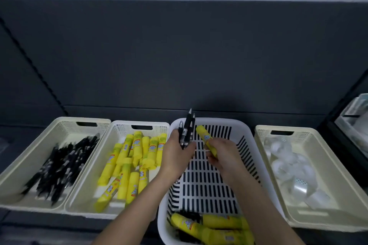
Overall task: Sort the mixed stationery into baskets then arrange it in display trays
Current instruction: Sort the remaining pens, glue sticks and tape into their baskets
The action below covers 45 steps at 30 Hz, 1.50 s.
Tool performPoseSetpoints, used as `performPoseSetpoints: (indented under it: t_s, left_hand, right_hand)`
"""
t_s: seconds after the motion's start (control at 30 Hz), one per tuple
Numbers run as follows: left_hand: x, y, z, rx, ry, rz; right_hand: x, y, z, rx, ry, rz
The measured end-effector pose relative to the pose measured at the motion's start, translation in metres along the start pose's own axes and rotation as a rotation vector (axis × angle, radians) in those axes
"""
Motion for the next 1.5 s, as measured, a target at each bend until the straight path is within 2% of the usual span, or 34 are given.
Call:
performPoseSetpoints:
  t_s: [0.23, 0.43, 0.57, 0.63, 0.77, 0.97, 1.3, 1.5]
  left_hand:
    - [-0.010, -0.046, -0.009, -0.106, -0.033, -0.199]
    - [-0.006, -0.103, 0.005, -0.039, -0.045, -0.270]
    - [0.002, -0.135, 0.025, -0.015, -0.072, -0.272]
    - [0.006, -0.152, 0.038, 0.014, -0.079, -0.269]
    - [0.015, -0.181, 0.062, 0.040, -0.094, -0.216]
    - [0.025, -0.219, 0.095, 0.062, -0.073, -0.189]
    - [0.034, -0.265, 0.172, 0.511, -0.120, -0.090]
    - [0.035, -0.264, 0.188, 0.398, -0.159, -0.034]
  right_hand:
    - [-0.019, 0.024, -0.006, 0.011, -0.053, 0.093]
    - [-0.028, 0.077, -0.013, -0.107, -0.180, 0.259]
    - [-0.030, 0.121, -0.024, -0.189, -0.183, 0.306]
    - [-0.029, 0.144, -0.029, -0.308, -0.232, 0.306]
    - [-0.025, 0.179, -0.034, -0.707, -0.491, 0.248]
    - [-0.024, 0.204, -0.050, -1.034, -0.586, 0.177]
    - [-0.031, 0.226, -0.053, -0.991, -0.658, 0.081]
    - [-0.037, 0.226, -0.056, -0.969, -0.677, 0.067]
Point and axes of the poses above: each hand's wrist, its own x-axis towards the middle knuckle, its own y-axis out of the palm, z = x × y, the point moved 4 cm from there along x, towards the middle knuckle, and after that the axes turned 6 degrees about x, right-handed, at the moved point
